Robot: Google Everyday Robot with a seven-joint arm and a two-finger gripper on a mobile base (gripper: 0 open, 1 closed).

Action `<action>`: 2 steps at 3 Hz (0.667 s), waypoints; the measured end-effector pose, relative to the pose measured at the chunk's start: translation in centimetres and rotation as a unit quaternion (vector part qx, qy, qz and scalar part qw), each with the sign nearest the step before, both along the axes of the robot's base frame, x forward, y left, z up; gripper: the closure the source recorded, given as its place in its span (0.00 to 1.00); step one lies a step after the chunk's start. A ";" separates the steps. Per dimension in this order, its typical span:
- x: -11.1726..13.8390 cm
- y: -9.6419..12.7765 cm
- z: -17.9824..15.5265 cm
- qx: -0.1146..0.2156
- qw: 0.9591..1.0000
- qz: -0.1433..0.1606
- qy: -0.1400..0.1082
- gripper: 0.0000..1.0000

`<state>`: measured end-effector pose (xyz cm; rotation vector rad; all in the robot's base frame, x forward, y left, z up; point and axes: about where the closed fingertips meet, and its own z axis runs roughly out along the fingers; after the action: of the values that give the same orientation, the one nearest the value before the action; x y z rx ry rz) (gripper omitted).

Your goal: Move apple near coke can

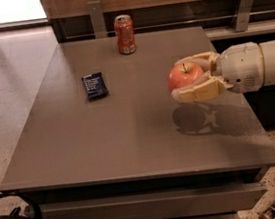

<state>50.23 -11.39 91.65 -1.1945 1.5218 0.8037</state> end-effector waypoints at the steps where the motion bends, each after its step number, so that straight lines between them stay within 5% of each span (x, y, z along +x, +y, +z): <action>1: 4.7 -2.2 3.3 0.001 0.999 -0.047 -0.020 1.00; 2: 11.6 -4.2 5.4 0.012 0.993 -0.118 -0.022 1.00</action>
Offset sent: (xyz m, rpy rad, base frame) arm 0.1593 -0.0628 0.0701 0.0522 -0.0500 -0.3475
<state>61.78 -15.60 97.06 -0.9848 1.5779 0.6328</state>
